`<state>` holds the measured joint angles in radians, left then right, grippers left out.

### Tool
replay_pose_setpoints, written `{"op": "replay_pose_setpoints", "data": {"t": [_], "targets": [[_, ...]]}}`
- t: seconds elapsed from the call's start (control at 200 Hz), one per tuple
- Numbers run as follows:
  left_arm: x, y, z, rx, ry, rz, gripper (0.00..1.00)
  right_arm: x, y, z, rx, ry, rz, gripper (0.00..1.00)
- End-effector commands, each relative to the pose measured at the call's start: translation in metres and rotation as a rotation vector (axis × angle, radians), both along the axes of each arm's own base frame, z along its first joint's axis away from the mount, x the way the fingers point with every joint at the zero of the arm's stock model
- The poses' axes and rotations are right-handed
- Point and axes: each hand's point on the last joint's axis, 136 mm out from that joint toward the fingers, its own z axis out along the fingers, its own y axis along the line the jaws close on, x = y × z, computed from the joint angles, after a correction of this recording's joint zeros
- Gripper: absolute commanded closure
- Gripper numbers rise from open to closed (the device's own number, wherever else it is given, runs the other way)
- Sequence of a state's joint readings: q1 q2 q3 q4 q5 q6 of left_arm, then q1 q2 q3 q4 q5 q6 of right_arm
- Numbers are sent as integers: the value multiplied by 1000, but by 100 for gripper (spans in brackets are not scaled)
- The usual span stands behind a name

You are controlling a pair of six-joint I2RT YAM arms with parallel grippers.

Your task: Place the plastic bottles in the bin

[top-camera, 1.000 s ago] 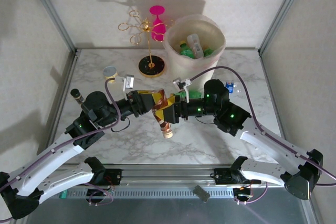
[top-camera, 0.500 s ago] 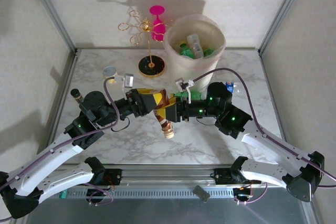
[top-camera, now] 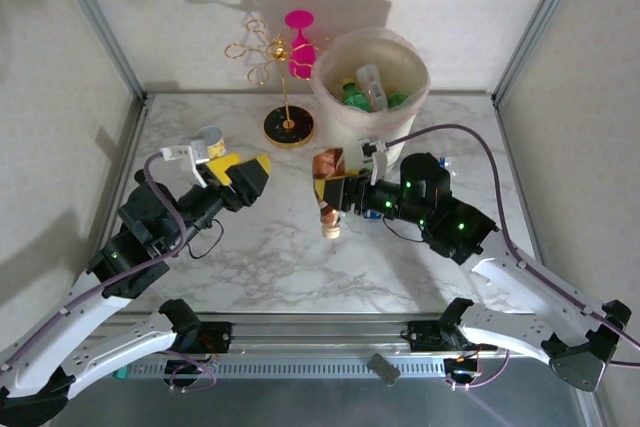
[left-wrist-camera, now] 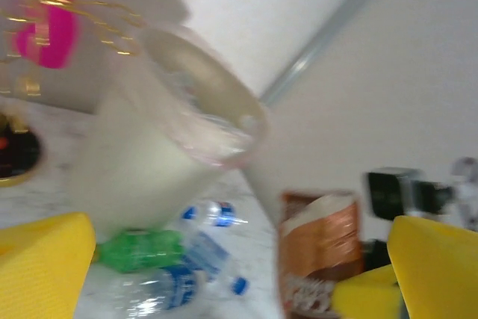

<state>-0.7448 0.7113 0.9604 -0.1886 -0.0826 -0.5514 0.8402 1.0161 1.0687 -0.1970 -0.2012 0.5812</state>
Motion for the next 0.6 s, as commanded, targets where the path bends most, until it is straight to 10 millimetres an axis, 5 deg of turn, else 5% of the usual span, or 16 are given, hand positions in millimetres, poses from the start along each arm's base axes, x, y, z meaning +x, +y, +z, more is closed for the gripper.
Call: {"op": "replay_pose_setpoints", "data": {"t": [0.0, 0.315, 0.596], "targets": [[14, 29, -45, 167, 89, 186, 0, 42, -34, 5, -106, -32, -238, 51], [16, 25, -82, 319, 105, 162, 1, 129, -88, 81, -57, -123, -454, 53], [18, 12, -107, 353, 112, 101, 1, 234, -132, 96, -173, -155, -631, 54]]}}
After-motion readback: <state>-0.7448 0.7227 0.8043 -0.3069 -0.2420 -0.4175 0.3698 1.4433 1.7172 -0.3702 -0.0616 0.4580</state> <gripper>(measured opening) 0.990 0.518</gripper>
